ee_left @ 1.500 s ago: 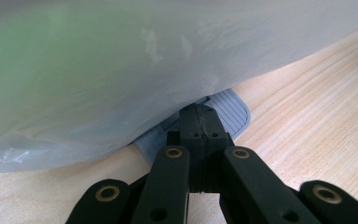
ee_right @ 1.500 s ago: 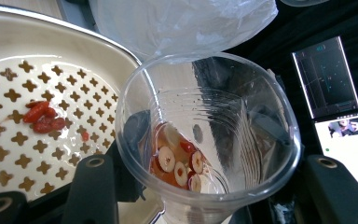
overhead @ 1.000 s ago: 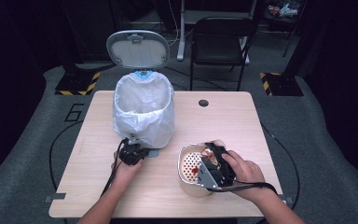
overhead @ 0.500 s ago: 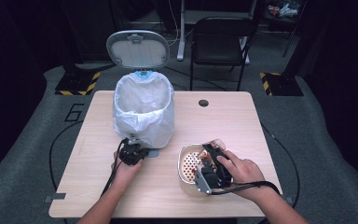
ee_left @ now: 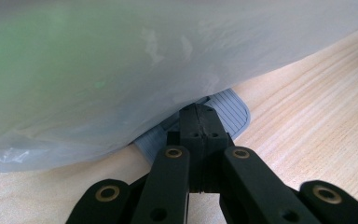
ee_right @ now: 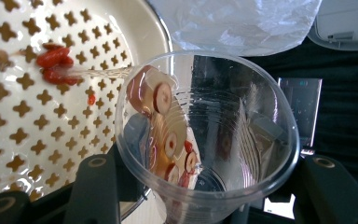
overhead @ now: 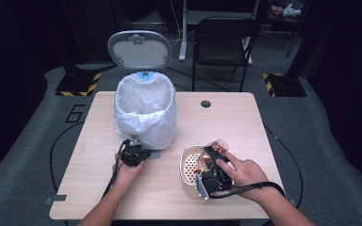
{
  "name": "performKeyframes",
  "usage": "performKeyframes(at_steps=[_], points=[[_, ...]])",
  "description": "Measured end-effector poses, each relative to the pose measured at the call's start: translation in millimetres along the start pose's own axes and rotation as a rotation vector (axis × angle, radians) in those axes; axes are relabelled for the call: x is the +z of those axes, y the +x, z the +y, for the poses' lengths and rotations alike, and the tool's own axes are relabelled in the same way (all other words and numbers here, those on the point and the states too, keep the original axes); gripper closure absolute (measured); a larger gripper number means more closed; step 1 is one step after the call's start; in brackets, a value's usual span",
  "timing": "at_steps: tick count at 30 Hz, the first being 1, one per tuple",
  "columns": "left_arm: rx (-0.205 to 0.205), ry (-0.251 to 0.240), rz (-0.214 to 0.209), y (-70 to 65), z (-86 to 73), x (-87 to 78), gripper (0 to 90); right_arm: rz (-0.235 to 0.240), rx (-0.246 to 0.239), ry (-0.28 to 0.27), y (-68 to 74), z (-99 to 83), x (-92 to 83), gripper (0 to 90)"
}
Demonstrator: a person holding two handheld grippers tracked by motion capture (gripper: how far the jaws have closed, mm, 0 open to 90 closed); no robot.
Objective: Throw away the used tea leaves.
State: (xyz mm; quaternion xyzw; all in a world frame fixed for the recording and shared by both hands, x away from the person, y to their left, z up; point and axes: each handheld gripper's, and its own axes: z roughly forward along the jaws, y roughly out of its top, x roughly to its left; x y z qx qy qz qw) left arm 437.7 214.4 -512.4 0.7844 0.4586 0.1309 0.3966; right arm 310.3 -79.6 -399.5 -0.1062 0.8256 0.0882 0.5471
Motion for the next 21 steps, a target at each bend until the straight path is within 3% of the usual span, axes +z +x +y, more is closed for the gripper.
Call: performKeyframes(at_steps=[21], points=[[0.001, 0.0, -0.001, 0.0, 0.0, 0.0, 90.0, -0.028, -0.113, 0.021, 4.8, 0.7, 0.8, 44.7]])
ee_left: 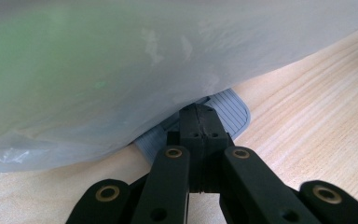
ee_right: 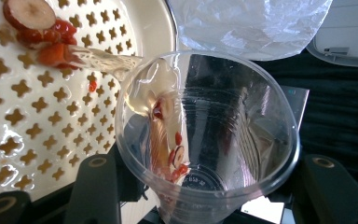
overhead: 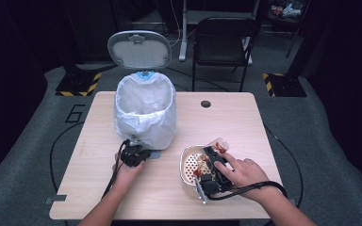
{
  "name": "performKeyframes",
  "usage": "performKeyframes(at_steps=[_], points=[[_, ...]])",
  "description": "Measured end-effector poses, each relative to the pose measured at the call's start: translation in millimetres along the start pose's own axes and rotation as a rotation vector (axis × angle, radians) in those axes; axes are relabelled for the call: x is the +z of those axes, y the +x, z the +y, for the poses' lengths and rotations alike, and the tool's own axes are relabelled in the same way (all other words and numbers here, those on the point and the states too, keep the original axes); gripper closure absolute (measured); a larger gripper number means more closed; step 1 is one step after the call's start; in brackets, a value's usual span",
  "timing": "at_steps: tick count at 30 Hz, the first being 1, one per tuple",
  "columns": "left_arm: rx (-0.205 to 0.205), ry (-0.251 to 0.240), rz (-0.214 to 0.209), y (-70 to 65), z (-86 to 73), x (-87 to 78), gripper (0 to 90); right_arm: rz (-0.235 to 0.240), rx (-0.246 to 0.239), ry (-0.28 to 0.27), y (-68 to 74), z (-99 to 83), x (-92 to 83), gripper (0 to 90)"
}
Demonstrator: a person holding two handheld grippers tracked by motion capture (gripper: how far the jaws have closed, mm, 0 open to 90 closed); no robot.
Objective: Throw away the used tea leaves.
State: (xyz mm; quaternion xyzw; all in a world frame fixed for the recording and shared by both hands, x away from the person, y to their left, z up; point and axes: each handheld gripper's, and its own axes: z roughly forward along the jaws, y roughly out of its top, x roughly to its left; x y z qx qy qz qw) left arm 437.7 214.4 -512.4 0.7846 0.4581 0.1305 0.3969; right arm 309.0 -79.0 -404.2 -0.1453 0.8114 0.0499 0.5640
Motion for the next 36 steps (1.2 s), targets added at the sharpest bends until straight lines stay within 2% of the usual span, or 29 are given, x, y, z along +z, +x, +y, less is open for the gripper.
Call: performKeyframes(at_steps=[2, 4, 7, 8, 13, 14, 20, 21, 24, 26, 27, 28, 29, 30, 31, 33, 35, 36], points=[[0.0, 0.0, 0.002, 0.0, 0.0, 0.0, 90.0, -0.002, -0.01, 0.002, 0.2, 0.2, 0.3, 44.8], [0.002, 0.001, 0.001, 0.0, 0.0, -0.1, 90.0, -0.012, -0.046, 0.005, -0.3, 1.2, 0.2, 44.8], [0.0, 0.001, 0.001, 0.1, 0.0, 0.0, 90.0, -0.005, -0.054, 0.002, 0.5, 1.4, 0.6, 44.9], [0.0, 0.001, 0.002, 0.0, 0.0, 0.0, 90.0, -0.019, -0.053, 0.015, 3.0, 1.8, 0.1, 45.0], [0.0, 0.001, 0.002, -0.1, 0.0, 0.0, 90.0, -0.026, -0.077, 0.009, 1.3, 2.5, 0.3, 45.1], [0.0, 0.0, 0.001, 0.0, 0.0, 0.0, 90.0, -0.03, -0.104, 0.011, 0.5, 3.2, 0.4, 45.1], [-0.001, 0.0, 0.001, 0.0, 0.0, 0.0, 90.0, -0.052, -0.104, 0.013, 3.4, 4.3, -1.2, 45.2], [0.0, 0.001, 0.001, 0.1, 0.0, -0.1, 90.0, -0.055, -0.151, 0.006, 1.0, 5.2, -0.5, 45.2], [-0.002, 0.0, 0.0, 0.0, 0.0, 0.0, 90.0, -0.056, -0.122, 0.013, 3.6, 4.6, -0.5, 45.3], [-0.004, 0.0, -0.001, 0.1, 0.0, 0.0, 90.0, -0.059, -0.133, 0.014, 3.9, 4.9, -0.3, 45.3], [-0.002, 0.0, -0.001, 0.1, 0.0, 0.0, 90.0, -0.063, -0.168, 0.008, 2.8, 5.6, 0.0, 45.4], [-0.002, 0.0, -0.001, 0.1, 0.0, 0.0, 90.0, -0.063, -0.168, 0.008, 2.8, 5.6, 0.0, 45.4], [-0.002, 0.0, 0.0, 0.0, 0.0, 0.0, 90.0, -0.064, -0.145, 0.015, 5.3, 5.2, -0.6, 45.3], [-0.001, 0.0, 0.001, 0.0, 0.0, 0.0, 90.0, -0.064, -0.151, 0.01, 5.2, 5.4, -0.4, 45.4], [0.0, 0.001, 0.001, 0.0, 0.0, 0.0, 90.0, -0.066, -0.181, 0.005, 3.8, 6.1, -0.2, 45.4], [0.0, 0.001, 0.001, 0.0, 0.0, -0.1, 90.0, -0.074, -0.169, 0.015, 5.6, 6.1, -1.3, 45.4], [0.0, 0.001, 0.001, 0.0, 0.0, -0.1, 90.0, -0.074, -0.202, 0.013, 5.3, 6.8, -1.1, 45.4], [-0.001, 0.0, 0.0, 0.0, 0.0, 0.0, 90.0, -0.074, -0.202, 0.013, 5.3, 6.8, -1.1, 45.4]])
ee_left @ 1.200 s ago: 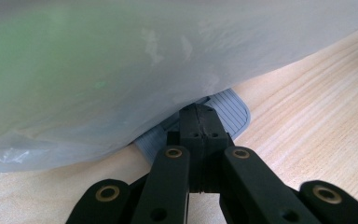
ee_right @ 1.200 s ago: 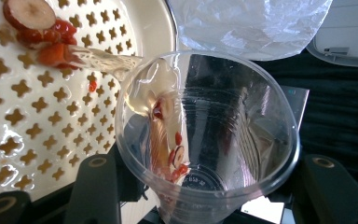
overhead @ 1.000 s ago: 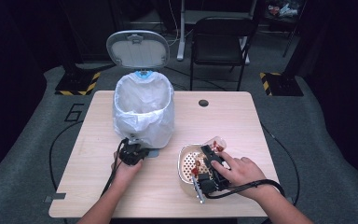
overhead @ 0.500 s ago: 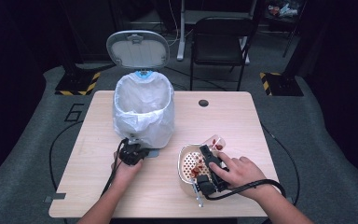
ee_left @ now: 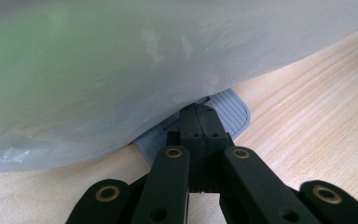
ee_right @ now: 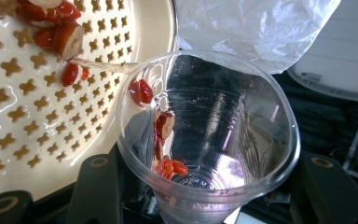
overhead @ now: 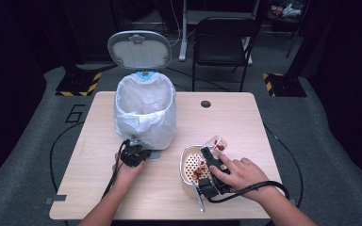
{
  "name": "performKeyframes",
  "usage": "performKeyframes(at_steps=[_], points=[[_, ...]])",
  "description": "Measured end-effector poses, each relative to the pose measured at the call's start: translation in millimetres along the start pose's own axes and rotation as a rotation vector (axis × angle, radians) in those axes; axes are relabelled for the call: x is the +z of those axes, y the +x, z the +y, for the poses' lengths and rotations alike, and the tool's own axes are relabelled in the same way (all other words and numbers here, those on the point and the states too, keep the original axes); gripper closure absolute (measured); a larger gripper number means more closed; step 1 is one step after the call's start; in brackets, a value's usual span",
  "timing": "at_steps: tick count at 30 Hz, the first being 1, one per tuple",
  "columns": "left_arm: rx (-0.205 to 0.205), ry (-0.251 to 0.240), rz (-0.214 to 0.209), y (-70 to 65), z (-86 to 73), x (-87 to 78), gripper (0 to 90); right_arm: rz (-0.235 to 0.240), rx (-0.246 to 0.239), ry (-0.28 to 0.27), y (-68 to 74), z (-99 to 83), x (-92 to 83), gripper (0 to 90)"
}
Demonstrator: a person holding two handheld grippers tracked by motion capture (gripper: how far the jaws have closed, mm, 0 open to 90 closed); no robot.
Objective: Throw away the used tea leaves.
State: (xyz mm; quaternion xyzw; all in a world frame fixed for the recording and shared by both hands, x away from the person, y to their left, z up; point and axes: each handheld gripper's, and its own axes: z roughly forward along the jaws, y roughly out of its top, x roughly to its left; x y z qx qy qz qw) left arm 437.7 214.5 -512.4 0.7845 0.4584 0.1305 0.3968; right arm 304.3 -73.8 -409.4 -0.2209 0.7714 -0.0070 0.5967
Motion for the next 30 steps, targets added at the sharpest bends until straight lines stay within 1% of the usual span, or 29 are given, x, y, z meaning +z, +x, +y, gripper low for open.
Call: performKeyframes(at_steps=[1, 2, 3, 6, 7, 8, 9, 10, 11, 14, 17, 21, 30], points=[[0.001, 0.0, 0.001, 0.0, 0.0, 0.0, 90.0, -0.018, -0.017, 0.005, 1.9, 1.1, -0.6, 45.5], [0.001, 0.0, 0.001, 0.0, 0.0, 0.0, 90.0, -0.018, -0.017, 0.005, 1.9, 1.1, -0.6, 45.5], [-0.001, 0.0, -0.001, 0.0, 0.0, 0.0, 90.0, -0.016, -0.078, -0.006, 0.2, 2.6, 0.1, 45.5], [-0.001, 0.001, 0.002, -0.1, 0.0, 0.0, 90.0, -0.02, -0.08, 0.004, 2.7, 3.2, -0.2, 45.6], [0.001, 0.001, 0.001, -0.2, 0.0, 0.0, 90.0, -0.025, -0.142, -0.004, -0.1, 4.1, 0.9, 45.6], [-0.001, 0.0, 0.0, -0.1, 0.0, 0.0, 90.0, -0.03, -0.163, -0.005, -0.6, 3.6, 1.0, 45.7], [0.0, 0.001, 0.002, 0.0, 0.0, 0.0, 90.0, -0.036, -0.145, 0.004, 1.3, 3.2, 0.4, 45.6], [0.0, 0.001, 0.002, 0.0, 0.0, 0.0, 90.0, -0.036, -0.145, 0.004, 1.3, 3.2, 0.4, 45.6], [0.0, 0.001, 0.002, -0.1, 0.0, 0.0, 90.0, -0.038, -0.168, 0.006, 0.3, 3.4, -0.1, 45.6], [0.003, 0.001, 0.002, -0.1, 0.0, 0.0, 90.0, -0.038, -0.17, 0.001, -0.3, 3.6, -0.5, 45.7], [0.001, 0.001, 0.002, -0.3, 0.0, 0.0, 90.0, -0.037, -0.182, 0.002, -0.4, 3.4, 0.0, 45.7], [-0.001, 0.001, 0.001, -0.1, 0.1, 0.0, 90.0, -0.037, -0.183, 0.004, -0.5, 3.1, -0.1, 45.7], [-0.003, 0.0, 0.0, -0.1, 0.1, 0.1, 90.0, -0.048, -0.211, 0.013, -1.7, 2.7, 0.0, 45.8]])
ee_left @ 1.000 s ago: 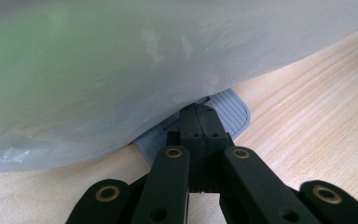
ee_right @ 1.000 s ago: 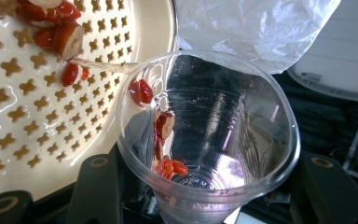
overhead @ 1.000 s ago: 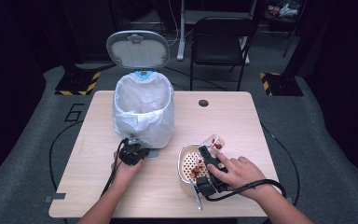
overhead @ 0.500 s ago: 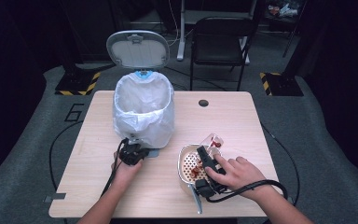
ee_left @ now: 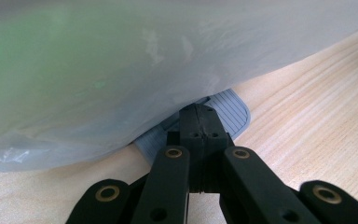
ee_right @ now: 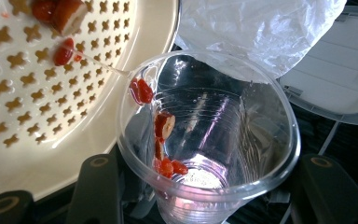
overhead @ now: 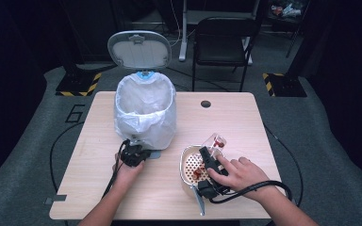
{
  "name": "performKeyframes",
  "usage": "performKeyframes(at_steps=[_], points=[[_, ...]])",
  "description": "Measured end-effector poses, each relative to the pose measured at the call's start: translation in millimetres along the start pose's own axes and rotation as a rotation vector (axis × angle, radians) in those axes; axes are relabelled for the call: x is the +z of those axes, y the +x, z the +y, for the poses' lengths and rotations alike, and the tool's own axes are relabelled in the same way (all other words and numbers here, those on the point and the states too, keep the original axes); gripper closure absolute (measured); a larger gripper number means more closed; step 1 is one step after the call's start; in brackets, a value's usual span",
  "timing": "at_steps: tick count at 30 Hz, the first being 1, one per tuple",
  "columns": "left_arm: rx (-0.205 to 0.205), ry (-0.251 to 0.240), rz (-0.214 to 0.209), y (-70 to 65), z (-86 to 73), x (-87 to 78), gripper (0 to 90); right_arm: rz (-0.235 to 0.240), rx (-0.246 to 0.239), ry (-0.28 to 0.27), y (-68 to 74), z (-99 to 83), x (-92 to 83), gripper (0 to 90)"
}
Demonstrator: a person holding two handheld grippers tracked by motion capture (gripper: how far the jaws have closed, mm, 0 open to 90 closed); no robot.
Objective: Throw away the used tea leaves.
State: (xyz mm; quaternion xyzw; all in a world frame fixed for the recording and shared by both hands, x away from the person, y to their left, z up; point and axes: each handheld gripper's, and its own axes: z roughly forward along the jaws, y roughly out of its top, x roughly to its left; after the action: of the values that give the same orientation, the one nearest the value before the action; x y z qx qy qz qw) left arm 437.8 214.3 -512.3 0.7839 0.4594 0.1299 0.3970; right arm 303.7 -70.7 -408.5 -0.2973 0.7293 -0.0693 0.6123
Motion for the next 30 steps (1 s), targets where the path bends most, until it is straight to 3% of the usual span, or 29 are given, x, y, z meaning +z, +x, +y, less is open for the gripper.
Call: performKeyframes(at_steps=[16, 30], points=[[-0.001, 0.001, 0.001, -0.1, 0.1, 0.0, 90.0, -0.019, -0.067, 0.012, 2.7, 3.4, -1.5, 46.0], [-0.001, 0.001, 0.0, -0.1, 0.1, 0.0, 90.0, -0.013, -0.096, 0.008, 3.9, 4.1, -0.5, 45.9]])
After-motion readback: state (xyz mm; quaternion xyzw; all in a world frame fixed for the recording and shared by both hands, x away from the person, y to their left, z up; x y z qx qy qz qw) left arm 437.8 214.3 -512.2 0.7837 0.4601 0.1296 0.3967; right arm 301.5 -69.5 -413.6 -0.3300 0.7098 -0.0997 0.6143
